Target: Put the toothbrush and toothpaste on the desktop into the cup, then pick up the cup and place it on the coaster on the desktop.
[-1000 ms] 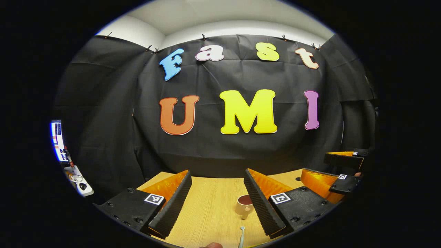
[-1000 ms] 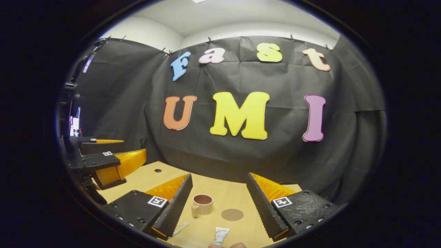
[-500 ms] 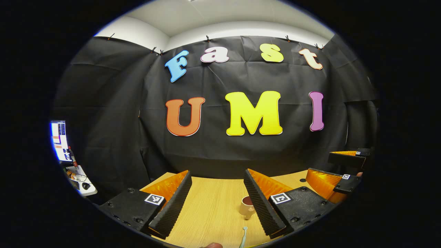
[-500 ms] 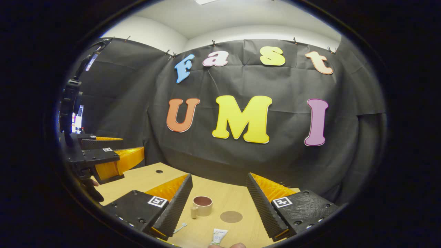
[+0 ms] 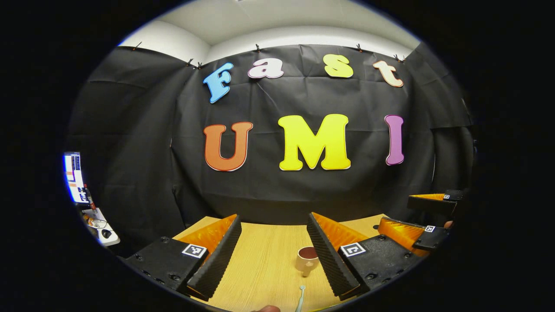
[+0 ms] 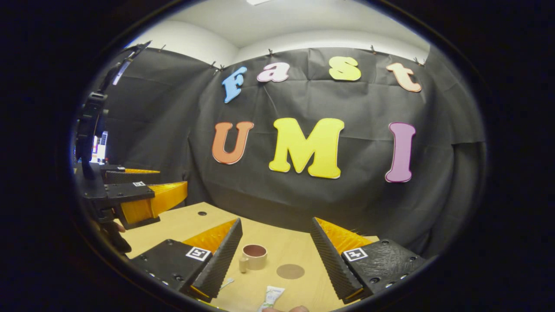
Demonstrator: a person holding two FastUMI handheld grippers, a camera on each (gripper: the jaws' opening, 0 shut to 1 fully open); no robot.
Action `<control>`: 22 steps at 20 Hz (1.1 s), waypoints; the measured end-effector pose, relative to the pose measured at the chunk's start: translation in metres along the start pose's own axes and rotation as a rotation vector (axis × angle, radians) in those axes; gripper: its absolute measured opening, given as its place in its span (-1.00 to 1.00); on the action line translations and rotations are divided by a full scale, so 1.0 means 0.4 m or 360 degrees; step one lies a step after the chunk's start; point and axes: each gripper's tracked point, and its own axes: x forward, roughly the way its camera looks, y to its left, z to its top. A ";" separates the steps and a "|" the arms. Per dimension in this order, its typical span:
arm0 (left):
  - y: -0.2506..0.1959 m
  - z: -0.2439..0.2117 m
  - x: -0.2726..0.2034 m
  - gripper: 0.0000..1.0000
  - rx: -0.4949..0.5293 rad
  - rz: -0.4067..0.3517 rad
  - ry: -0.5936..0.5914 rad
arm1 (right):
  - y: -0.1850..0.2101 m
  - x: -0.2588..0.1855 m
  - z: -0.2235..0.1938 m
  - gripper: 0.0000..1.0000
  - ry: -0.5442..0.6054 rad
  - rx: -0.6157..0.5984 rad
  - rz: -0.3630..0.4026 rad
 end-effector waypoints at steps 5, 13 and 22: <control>-0.016 -0.025 -0.008 0.92 -0.0025 0.0025 0.0071 | -0.018 0.000 -0.036 0.89 0.0070 -0.0001 0.0038; -0.043 -0.090 0.011 0.92 -0.0025 -0.0046 0.0211 | -0.029 0.028 -0.087 0.89 0.0182 -0.0001 0.0016; -0.125 -0.305 0.039 0.94 -0.0145 -0.0332 0.0744 | -0.008 0.057 -0.286 0.91 0.0681 0.0059 -0.0003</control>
